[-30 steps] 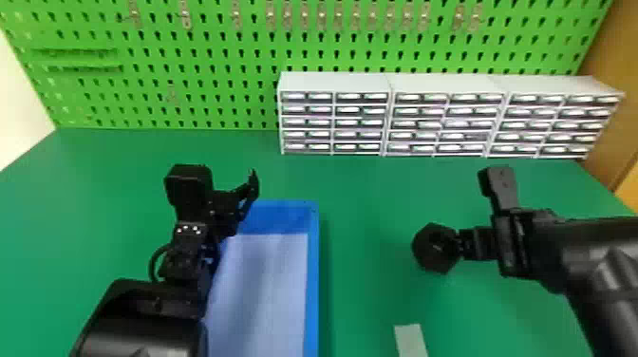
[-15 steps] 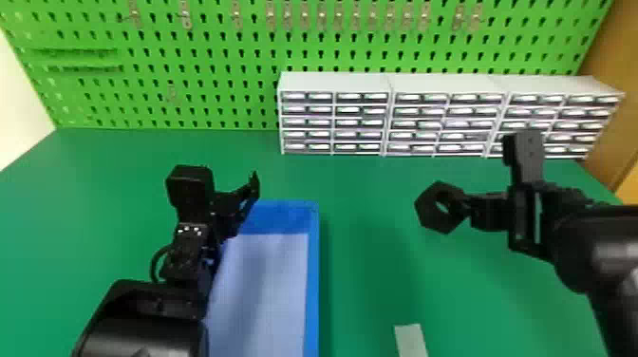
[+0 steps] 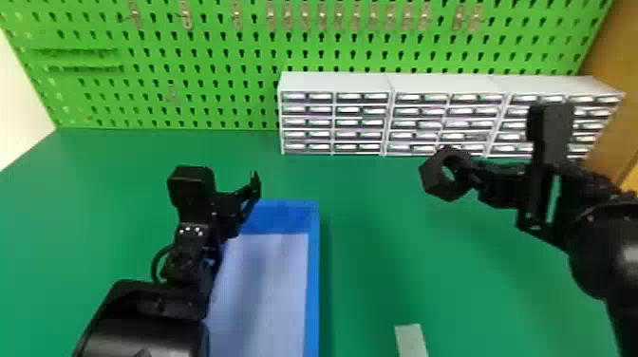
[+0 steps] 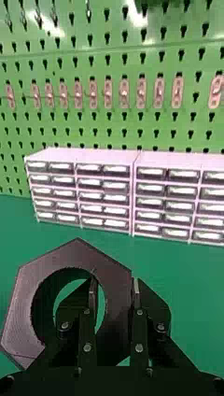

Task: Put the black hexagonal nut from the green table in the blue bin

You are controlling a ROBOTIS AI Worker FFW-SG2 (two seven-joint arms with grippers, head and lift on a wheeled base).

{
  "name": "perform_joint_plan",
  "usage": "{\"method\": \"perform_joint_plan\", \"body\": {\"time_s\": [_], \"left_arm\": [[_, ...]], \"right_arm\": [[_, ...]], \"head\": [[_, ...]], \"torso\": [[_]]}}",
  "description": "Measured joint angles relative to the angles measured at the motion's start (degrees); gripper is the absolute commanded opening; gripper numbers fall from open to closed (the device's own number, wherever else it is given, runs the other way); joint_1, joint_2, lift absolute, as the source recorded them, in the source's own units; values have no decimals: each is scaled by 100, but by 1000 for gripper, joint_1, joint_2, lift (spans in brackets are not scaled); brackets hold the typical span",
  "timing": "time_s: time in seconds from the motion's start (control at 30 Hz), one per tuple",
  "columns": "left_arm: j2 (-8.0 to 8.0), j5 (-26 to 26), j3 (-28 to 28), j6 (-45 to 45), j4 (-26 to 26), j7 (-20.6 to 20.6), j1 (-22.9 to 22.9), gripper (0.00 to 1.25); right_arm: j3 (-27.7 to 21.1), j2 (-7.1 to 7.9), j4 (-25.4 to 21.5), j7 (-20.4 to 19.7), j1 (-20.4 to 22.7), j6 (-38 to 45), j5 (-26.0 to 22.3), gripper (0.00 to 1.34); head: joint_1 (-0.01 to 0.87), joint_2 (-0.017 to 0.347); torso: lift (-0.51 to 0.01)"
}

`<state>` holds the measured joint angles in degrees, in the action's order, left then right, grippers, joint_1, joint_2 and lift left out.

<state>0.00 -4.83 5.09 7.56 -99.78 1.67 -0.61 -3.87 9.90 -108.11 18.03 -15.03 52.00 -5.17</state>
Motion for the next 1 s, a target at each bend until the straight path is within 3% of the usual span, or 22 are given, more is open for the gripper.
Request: {"method": "perform_joint_plan", "body": {"time_s": [0.43,0.77,1.0], "left_arm": [[0,1,10,0,1,0,8,879],[0,3,5,0,1,0,11,879],[0,0,1,0,10,0,18,879]], "right_arm": [[-175,-175,-414,-698,423,-992,-294,249],[-281,-452,-505,-1177,770,-1927,-286,249],[-174,-448,-513,-1328,908,-2283,-314,249]], "head": [[657,57],[657,57],[657,57]], "torso": [[-95],[-95],[-95]]}}
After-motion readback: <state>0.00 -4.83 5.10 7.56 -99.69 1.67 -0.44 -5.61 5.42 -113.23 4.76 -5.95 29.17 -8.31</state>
